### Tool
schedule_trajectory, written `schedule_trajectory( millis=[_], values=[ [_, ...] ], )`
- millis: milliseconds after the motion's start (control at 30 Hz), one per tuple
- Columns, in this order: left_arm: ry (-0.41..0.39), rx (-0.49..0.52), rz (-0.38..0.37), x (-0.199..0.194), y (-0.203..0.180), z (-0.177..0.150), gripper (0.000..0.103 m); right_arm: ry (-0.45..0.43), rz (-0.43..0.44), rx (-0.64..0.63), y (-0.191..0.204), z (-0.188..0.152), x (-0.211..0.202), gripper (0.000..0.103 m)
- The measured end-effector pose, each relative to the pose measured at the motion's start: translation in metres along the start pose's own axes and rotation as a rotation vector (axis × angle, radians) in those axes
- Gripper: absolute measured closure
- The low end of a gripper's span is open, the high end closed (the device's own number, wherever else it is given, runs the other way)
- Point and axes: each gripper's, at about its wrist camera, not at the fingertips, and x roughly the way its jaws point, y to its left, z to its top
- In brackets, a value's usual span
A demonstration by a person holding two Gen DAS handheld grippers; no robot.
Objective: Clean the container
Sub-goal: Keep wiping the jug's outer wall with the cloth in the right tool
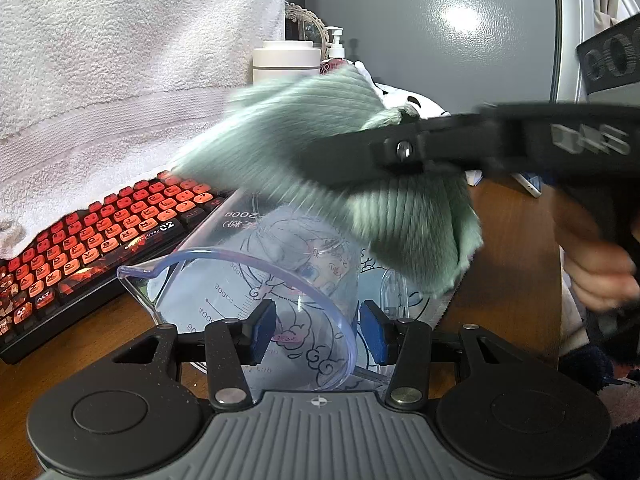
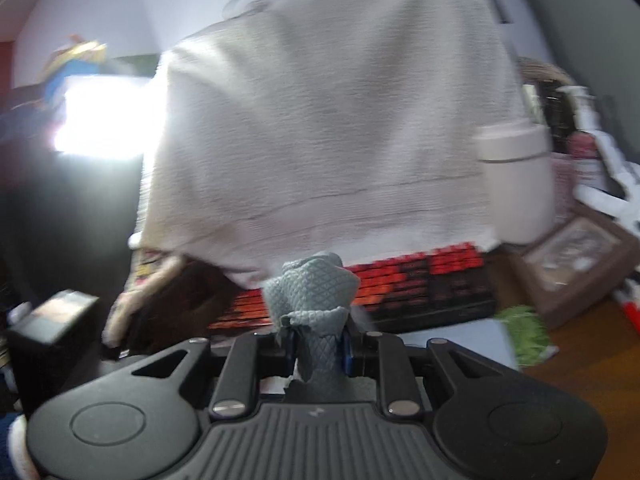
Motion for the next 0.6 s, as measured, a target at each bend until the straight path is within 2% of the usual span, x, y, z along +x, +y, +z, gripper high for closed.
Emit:
schedule_trajectory(
  millis=[133,300,600],
  values=[
    [0.000,0.001,0.000,0.000,-0.001,0.001,0.057,0.013,0.085,-0.093,0.031,-0.005,0.003,0.083],
    [0.000,0.002,0.001,0.000,-0.001,0.002,0.057,0.022,0.099,-0.073,0.028,-0.004,0.002,0.083],
    [0.000,0.003,0.001,-0.001,-0.001,0.003,0.057,0.001,-0.079,0.004,-0.021,0.002,-0.004,0.083]
  ],
)
